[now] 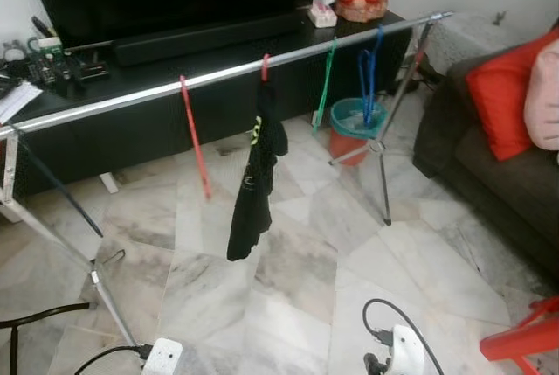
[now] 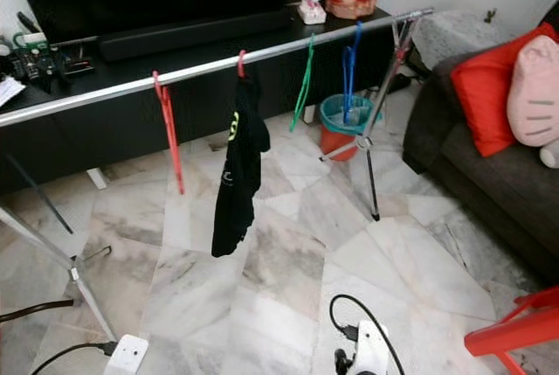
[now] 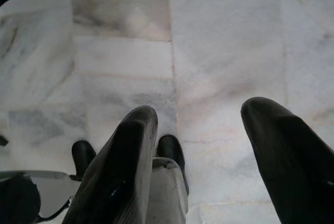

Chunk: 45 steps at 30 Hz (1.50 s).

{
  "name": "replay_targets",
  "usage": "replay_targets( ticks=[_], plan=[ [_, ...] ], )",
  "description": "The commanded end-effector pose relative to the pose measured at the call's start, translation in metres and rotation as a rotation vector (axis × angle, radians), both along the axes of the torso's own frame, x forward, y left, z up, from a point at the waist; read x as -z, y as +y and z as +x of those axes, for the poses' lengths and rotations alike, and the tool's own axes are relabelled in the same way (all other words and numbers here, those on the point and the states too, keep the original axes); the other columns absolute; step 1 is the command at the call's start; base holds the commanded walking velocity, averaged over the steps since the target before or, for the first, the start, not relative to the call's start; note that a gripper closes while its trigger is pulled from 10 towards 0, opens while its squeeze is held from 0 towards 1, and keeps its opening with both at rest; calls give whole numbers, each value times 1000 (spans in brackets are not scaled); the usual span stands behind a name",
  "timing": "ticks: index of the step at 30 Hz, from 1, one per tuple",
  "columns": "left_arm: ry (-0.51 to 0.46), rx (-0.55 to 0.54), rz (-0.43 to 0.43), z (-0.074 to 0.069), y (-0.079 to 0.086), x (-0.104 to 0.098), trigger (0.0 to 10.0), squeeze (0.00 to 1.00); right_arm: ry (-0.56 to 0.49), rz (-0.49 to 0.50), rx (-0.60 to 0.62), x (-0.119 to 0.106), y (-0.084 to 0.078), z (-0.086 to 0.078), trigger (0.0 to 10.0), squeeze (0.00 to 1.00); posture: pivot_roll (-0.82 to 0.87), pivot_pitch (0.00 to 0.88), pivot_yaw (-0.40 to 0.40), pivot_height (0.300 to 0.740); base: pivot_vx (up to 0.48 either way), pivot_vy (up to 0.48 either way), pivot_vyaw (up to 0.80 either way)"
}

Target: Hang hanger

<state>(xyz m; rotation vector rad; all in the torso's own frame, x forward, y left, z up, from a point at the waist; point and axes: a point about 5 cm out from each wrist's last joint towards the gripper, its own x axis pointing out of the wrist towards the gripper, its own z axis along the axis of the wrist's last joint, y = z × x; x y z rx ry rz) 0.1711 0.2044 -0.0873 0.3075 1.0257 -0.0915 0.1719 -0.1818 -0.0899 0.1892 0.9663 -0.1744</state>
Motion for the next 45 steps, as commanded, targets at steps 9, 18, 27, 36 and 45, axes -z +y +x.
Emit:
replay_targets(
  ticks=[9,18,27,36,45],
  plan=[
    [40,31,9,-10,-3,5,10000,0,18,-3,-3,2,0,-4,10000,0,118,54,-47,736,0,-187,-730],
    [32,68,25,-8,-4,4,10000,0,17,-3,-4,2,0,-4,10000,0,118,52,-50,736,0,-245,-717],
    [27,67,16,-8,-5,4,10000,0,15,-2,-3,2,0,-4,10000,0,117,53,-50,736,0,-107,-709],
    [4,46,-10,-4,-7,3,10000,0,13,0,-1,2,1,-4,10000,0,117,54,-47,736,0,0,-705],
    [0,44,-11,-1,-7,1,10000,0,10,0,1,2,1,-4,10000,0,118,53,-46,736,0,0,-699]
  ],
)
